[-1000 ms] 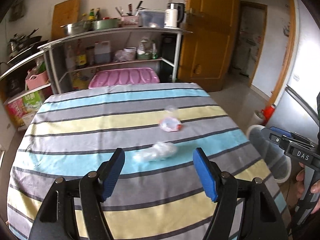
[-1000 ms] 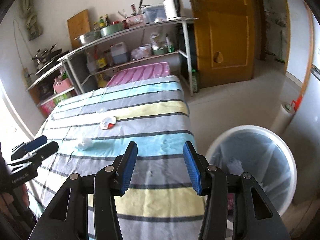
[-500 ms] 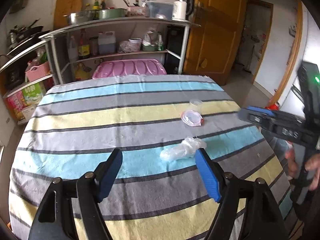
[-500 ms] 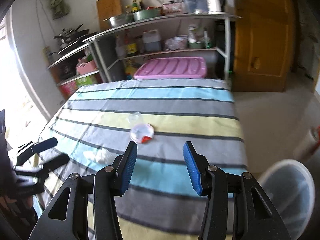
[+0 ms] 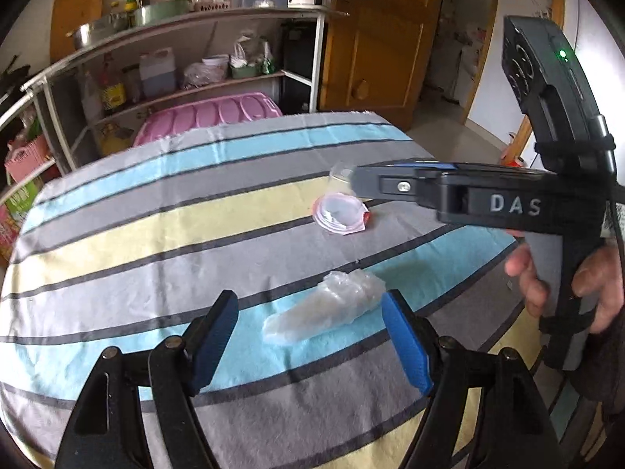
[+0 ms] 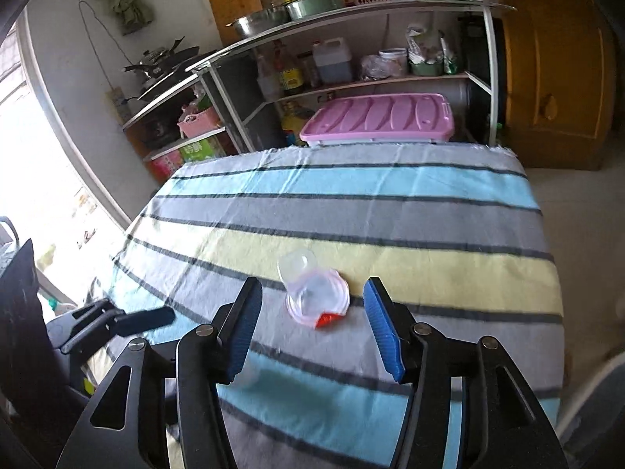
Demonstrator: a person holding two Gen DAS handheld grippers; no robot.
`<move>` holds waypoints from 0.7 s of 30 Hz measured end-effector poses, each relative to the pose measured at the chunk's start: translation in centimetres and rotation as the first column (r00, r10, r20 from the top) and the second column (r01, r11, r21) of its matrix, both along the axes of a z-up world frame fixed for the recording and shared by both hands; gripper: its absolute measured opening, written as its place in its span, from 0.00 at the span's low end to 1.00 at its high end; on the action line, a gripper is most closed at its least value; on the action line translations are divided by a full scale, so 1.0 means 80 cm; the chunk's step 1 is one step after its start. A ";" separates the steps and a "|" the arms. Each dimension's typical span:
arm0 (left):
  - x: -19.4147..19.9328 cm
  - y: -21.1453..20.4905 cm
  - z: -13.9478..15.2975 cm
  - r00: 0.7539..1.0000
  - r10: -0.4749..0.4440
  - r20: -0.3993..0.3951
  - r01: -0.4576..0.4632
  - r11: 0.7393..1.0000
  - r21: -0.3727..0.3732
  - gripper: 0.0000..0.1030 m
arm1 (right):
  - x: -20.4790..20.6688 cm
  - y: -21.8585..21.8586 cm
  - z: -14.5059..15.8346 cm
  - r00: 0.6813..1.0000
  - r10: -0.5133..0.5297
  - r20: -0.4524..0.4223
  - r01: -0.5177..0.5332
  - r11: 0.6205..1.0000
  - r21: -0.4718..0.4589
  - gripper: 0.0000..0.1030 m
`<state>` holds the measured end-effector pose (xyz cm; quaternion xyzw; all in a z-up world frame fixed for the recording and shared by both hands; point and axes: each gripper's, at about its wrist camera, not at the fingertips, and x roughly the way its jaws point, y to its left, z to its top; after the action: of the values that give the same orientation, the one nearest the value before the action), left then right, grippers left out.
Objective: Collect trash
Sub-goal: 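Grasp the crumpled plastic bag with the left tool while the right tool grasps the clear cup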
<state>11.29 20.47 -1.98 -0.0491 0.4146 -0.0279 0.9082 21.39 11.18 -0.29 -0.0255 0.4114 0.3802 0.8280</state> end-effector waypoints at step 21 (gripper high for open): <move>0.006 -0.001 -0.015 1.000 -0.016 -0.020 0.015 0.999 -0.041 0.45 | 0.012 0.029 -0.018 1.000 0.025 0.010 -0.024 0.998 -0.054 0.31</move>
<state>11.78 20.38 -3.18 -0.0645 0.4234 -0.0428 0.9026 22.33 13.51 -1.76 -0.0547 0.4166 0.3788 0.8246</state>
